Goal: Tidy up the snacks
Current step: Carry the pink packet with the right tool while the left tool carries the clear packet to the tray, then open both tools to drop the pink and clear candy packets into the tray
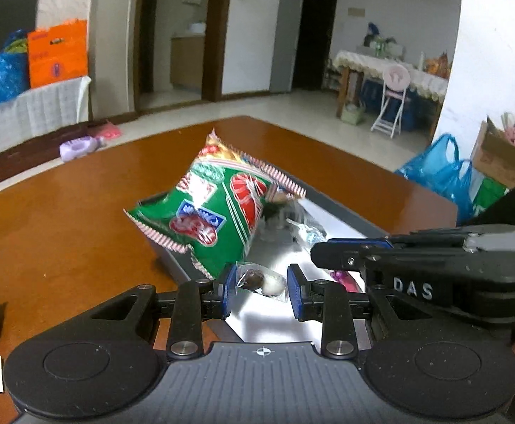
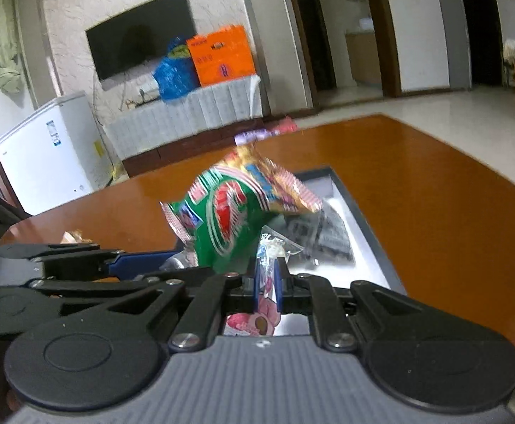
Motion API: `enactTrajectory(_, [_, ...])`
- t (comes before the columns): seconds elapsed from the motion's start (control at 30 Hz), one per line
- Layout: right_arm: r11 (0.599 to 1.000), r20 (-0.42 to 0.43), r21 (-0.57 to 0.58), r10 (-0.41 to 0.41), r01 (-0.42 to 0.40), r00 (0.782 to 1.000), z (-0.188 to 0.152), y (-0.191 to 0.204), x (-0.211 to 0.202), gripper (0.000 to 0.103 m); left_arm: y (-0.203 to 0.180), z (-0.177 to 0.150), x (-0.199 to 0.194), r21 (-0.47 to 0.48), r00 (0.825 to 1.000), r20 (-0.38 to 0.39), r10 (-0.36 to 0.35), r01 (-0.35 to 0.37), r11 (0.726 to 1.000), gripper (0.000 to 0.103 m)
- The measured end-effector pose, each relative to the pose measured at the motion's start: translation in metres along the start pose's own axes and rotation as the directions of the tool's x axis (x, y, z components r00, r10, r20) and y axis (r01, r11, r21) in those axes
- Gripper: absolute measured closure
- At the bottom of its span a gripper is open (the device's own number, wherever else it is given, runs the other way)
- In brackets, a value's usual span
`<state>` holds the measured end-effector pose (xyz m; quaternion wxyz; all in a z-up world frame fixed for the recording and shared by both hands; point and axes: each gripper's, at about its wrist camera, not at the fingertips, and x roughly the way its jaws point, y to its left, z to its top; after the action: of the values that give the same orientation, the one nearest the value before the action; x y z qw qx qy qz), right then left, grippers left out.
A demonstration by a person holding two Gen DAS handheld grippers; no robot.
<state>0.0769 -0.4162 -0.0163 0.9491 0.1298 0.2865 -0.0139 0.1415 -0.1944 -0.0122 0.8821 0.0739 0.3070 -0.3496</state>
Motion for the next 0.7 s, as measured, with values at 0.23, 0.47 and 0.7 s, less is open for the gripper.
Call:
enactTrajectory(0.23, [0.996, -0.037, 0.087, -0.012, 0.015, 0.999, 0.002, -0.013, 0.020, 0.095, -0.001, -0.007, 0.016, 0.024, 0.999, -0.042, 0.009, -0.008, 1.000, 0.071])
enactTrajectory(0.47, [0.994, -0.034, 0.109, -0.023, 0.026, 0.999, 0.001, -0.015, 0.019, 0.095, -0.002, -0.011, 0.016, 0.006, 0.999, -0.039, 0.007, -0.007, 1.000, 0.067])
enactTrajectory(0.7, [0.994, -0.020, 0.100, -0.034, 0.036, 0.999, -0.001, -0.014, 0.016, 0.095, -0.001, -0.013, 0.013, 0.008, 0.999, -0.032, 0.006, -0.006, 1.000, 0.063])
